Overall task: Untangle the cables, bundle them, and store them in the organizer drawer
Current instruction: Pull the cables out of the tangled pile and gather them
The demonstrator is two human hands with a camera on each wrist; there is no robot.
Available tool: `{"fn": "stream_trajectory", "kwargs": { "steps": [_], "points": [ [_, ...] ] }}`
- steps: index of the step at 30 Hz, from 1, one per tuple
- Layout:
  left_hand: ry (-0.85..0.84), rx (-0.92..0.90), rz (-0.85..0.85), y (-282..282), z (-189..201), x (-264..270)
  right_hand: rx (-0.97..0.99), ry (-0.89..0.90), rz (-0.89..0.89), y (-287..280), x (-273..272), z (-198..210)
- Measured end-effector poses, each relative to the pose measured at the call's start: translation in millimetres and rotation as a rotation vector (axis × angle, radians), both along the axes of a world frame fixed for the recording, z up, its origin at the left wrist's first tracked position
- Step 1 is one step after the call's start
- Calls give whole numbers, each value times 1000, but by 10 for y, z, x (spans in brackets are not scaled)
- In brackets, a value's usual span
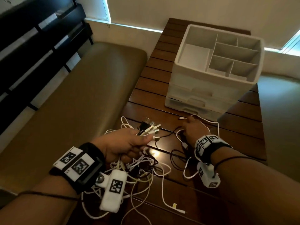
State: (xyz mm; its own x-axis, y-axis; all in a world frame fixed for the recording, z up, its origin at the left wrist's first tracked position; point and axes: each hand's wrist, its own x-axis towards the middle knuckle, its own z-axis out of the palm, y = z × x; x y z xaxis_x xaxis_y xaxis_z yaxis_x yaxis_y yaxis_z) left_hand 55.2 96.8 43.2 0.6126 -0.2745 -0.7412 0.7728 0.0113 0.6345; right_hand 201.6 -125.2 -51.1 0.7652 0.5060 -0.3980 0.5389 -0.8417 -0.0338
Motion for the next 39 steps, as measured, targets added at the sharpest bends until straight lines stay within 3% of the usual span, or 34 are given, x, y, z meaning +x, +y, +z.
{"fn": "stream_trajectory", "kwargs": {
  "steps": [5, 11, 16, 20, 24, 27, 34, 39],
  "points": [
    [-9, -57, 141, -29, -39, 116, 52, 82, -55, -8, 70, 244],
    [51, -108, 266, -193, 22, 285, 508, 230, -308, -228, -90, 922],
    [-22, -115, 312, -327, 131, 315, 695, 270, -254, -269, -502, 1233],
    [-72, -177, 351, -438, 212, 310, 661, 207, -94, -253, -719, 1273],
    [-85, -253, 303, -479, 252, 215, 629, 53, 168, -146, -888, 1343],
    [-71, -242, 272, -490, 301, 135, 558, 17, 260, -71, -974, 1368],
    [-142, -198, 334, -533, 332, 20, 652, 73, 195, -38, -1065, 1267],
    [-271, -149, 569, -586, 445, 17, 654, 213, 21, -175, -1005, 1107]
  ]
}}
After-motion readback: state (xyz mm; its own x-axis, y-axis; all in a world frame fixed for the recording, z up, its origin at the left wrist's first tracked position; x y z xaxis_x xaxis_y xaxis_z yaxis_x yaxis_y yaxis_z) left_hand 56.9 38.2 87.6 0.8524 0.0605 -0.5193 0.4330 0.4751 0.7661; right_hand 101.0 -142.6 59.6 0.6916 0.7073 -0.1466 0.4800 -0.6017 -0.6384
